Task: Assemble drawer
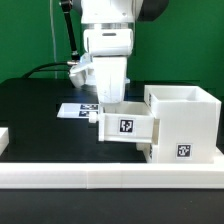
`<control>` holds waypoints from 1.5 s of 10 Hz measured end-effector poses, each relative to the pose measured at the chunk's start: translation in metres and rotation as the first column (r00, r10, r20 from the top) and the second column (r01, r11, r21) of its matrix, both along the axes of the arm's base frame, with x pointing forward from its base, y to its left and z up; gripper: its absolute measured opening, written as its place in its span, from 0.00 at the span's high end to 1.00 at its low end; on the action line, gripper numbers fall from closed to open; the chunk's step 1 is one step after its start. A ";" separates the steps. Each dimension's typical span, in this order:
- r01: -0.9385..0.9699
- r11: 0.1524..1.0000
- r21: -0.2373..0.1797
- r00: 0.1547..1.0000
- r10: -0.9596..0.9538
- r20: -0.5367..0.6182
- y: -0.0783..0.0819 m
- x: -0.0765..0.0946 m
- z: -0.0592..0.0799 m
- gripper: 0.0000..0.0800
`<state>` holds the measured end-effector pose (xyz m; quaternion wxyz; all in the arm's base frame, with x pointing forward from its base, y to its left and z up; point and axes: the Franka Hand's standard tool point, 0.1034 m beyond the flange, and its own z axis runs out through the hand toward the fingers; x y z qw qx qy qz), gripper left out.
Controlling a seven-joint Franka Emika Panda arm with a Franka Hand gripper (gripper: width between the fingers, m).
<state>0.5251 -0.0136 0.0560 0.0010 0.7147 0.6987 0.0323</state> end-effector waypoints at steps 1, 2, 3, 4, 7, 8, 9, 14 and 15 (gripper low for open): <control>0.009 1.000 0.000 1.000 -0.009 -0.001 0.000 0.002 0.001 0.95; 0.013 1.000 0.000 1.000 -0.013 -0.001 0.002 0.002 0.001 0.95; 0.015 1.000 0.000 1.000 -0.015 -0.001 0.002 0.002 0.002 0.95; 0.017 1.000 0.000 1.000 -0.017 -0.002 0.002 0.001 0.001 0.95; 0.024 1.000 0.000 1.000 -0.024 -0.014 0.002 -0.003 -0.001 0.95; 0.024 1.000 -0.003 0.999 -0.024 -0.031 0.001 -0.003 0.000 0.95; 0.024 1.000 -0.002 0.999 -0.024 -0.030 0.001 -0.003 0.000 0.95; 0.018 1.000 -0.004 0.999 -0.019 -0.047 0.003 -0.003 0.001 0.95; 0.018 1.000 -0.003 0.999 -0.018 -0.050 0.004 -0.004 0.000 0.95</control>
Offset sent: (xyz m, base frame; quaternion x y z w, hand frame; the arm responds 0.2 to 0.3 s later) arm -0.0012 0.0037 0.0039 -0.0039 -0.0092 -0.0003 1.0000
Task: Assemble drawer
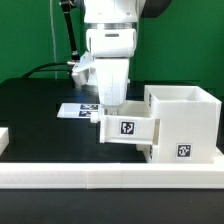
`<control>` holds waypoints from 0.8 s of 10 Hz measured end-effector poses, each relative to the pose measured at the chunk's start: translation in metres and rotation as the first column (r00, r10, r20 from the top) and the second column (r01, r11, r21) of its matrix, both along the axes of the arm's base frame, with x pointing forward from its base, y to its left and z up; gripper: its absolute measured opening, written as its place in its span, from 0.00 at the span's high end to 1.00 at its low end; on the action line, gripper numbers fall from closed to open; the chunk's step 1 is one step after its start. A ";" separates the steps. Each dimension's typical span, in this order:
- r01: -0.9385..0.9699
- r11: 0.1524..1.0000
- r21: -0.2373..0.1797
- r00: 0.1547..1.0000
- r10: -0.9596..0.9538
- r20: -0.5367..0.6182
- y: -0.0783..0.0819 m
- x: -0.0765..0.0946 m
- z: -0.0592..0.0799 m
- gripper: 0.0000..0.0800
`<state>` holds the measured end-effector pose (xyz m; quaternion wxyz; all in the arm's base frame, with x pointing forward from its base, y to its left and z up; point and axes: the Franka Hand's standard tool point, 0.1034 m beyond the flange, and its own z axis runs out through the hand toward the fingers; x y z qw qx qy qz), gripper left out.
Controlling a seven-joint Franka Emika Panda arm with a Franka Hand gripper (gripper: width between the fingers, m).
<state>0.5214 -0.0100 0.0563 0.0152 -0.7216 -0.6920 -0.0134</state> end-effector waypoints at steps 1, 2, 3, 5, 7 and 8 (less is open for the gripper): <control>-0.004 1.000 0.001 1.000 0.004 0.003 0.000 0.000 0.000 0.95; -0.012 1.000 0.002 1.000 0.012 0.009 -0.001 -0.001 -0.001 0.95; -0.010 1.000 0.002 1.000 0.010 0.010 -0.002 -0.001 -0.001 0.95; -0.010 1.000 0.002 1.000 0.010 0.009 -0.002 -0.001 -0.001 0.95; -0.012 1.000 0.002 1.000 0.012 0.009 -0.001 -0.001 -0.001 0.95; -0.018 1.000 0.003 1.000 0.018 0.005 0.002 -0.001 -0.001 0.95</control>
Offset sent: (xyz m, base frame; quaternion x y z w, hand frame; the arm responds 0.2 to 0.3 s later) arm 0.0000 0.0000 0.0000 0.0000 0.0000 0.0000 1.0000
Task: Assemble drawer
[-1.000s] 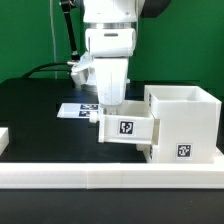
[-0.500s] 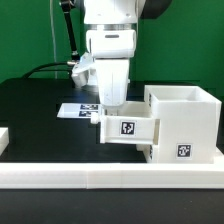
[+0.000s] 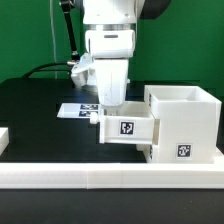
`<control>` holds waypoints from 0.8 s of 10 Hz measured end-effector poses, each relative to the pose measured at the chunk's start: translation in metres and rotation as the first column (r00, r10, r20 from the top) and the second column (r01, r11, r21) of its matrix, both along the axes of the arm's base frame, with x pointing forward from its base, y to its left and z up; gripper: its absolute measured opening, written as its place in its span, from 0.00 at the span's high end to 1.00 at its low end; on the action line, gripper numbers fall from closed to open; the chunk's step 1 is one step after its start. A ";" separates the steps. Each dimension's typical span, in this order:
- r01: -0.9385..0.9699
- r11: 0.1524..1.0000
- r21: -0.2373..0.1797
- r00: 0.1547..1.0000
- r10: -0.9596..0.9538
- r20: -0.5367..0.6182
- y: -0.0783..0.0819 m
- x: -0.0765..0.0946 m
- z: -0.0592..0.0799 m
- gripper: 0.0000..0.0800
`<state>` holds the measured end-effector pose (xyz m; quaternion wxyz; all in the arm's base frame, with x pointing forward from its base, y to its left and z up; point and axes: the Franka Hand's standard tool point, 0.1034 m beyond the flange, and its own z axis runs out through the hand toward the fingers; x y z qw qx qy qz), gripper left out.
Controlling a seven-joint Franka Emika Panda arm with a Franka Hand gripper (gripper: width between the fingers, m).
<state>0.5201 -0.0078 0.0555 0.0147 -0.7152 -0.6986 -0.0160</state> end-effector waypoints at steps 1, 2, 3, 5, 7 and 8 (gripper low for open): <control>-0.003 1.000 0.000 1.000 0.003 0.000 0.001 0.002 0.001 0.95; -0.004 1.000 0.000 1.000 0.004 0.001 0.002 0.002 0.001 0.95; -0.005 1.000 -0.001 1.000 0.005 0.002 0.002 0.003 0.002 0.95; -0.006 1.000 0.002 1.000 0.006 0.001 0.007 0.003 0.002 0.95; -0.019 1.000 0.007 1.000 0.019 0.002 0.015 0.003 0.000 0.95; -0.022 1.000 0.008 1.000 0.022 0.001 0.017 0.003 -0.001 0.95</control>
Offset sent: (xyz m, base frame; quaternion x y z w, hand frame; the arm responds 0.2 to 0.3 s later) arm 0.0070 0.0124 0.0046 0.0126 -0.0090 -0.0143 0.9998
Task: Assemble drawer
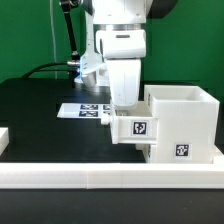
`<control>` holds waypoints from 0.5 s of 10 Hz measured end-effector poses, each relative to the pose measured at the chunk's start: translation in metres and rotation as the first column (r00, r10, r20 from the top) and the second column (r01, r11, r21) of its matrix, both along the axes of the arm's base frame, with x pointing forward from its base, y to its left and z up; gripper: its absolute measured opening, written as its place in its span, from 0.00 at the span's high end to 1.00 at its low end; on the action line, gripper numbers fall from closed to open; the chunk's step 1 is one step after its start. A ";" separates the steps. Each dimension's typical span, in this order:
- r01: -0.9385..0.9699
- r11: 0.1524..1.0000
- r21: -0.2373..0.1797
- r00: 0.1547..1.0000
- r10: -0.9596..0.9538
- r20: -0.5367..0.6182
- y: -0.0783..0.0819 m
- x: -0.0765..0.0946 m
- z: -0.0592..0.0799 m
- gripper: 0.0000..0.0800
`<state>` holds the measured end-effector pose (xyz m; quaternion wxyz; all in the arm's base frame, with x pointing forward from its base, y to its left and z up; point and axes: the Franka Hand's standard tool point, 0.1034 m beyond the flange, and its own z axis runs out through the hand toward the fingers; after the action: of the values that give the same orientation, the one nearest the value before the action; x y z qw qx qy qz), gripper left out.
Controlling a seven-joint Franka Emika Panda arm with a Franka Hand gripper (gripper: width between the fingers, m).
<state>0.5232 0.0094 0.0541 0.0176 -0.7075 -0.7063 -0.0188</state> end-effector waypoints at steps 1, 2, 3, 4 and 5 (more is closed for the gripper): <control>0.013 1.000 0.001 1.000 -0.013 0.002 0.000 0.000 0.000 0.95; 0.017 1.000 0.001 1.000 -0.017 0.002 0.000 0.000 0.000 0.95; 0.017 1.000 0.001 1.000 -0.017 0.002 0.000 0.000 0.000 0.95; 0.018 1.000 0.001 1.000 -0.018 0.002 0.000 0.000 0.000 0.95; 0.018 1.000 0.001 1.000 -0.018 0.002 0.000 0.000 0.000 0.95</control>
Offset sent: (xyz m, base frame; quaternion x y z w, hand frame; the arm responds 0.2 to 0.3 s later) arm 0.0000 0.0000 0.0000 0.0000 0.0000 0.0000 1.0000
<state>0.5232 0.0093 0.0538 0.0171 -0.7137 -0.6999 -0.0199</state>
